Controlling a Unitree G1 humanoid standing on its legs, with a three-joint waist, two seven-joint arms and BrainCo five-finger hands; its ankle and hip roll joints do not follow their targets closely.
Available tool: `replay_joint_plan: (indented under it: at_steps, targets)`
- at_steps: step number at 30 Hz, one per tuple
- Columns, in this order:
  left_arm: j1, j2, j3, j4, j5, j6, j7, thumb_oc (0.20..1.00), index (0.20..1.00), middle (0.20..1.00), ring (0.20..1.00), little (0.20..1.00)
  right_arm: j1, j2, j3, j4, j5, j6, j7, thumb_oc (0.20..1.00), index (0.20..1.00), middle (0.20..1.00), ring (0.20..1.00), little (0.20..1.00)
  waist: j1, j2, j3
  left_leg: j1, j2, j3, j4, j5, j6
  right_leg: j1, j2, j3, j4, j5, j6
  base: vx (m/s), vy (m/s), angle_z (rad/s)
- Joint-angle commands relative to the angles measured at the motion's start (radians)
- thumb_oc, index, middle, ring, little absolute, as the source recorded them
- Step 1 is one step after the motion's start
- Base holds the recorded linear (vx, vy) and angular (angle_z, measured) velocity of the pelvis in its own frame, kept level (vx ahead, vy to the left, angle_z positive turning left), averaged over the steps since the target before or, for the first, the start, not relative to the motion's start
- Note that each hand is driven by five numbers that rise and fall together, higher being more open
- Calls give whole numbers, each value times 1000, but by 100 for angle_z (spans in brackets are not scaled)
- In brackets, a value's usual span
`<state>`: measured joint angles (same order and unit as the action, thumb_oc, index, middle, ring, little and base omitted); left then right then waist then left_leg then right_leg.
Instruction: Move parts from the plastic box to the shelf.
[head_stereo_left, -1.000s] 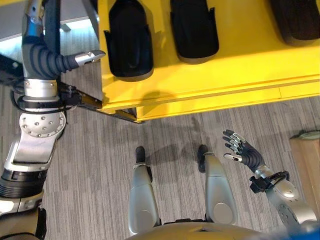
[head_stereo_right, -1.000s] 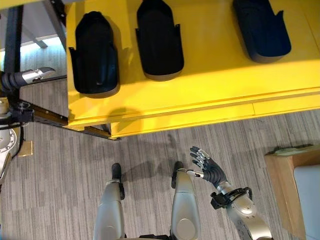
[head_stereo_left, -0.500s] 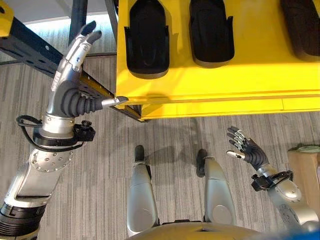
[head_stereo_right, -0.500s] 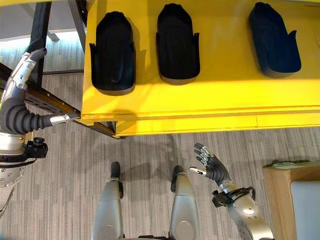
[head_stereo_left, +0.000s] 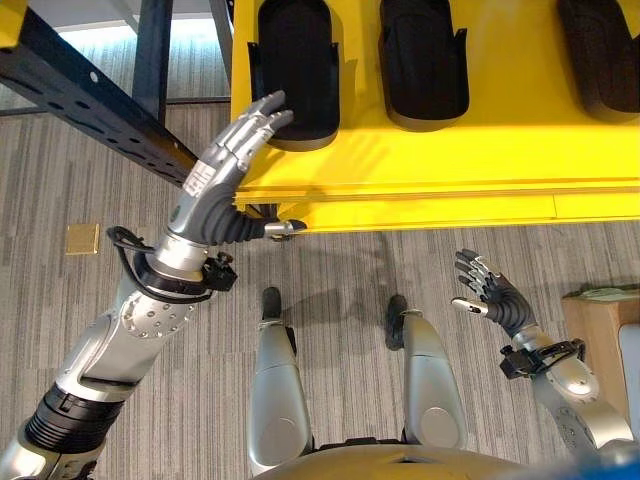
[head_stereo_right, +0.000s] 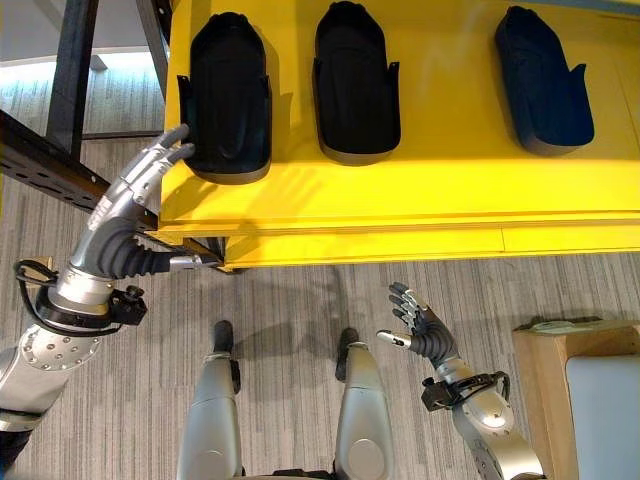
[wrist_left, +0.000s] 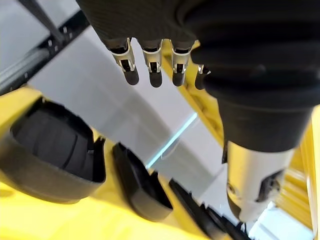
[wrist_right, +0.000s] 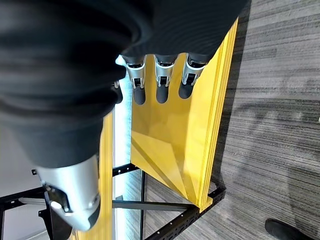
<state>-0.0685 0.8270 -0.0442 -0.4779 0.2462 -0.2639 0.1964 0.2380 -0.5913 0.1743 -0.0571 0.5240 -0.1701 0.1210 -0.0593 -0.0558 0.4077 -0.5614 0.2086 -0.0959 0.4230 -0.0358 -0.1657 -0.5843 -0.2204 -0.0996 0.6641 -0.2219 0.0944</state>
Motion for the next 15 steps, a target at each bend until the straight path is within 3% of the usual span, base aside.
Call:
replay_joint_plan:
  at_steps: [1,15]
  targets:
    - [2,-8,5,11,33,-17,-7,1000,1000,1000,1000,1000,-16,30,-3,-37,-2,-55,-7,1000,1000,1000,1000,1000,-10,-6,-18,-19,29,62,71,-62,26,94,-28,45,-152,109,50,0,0,0]
    - [78,3,4,80,91,-8,-44,1000,1000,1000,1000,1000,-9,28,-18,-29,7,-51,-6,1000,1000,1000,1000,1000,-11,-4,-10,-24,27,66,80,-65,27,91,-29,48,-148,109,48,0,0,0]
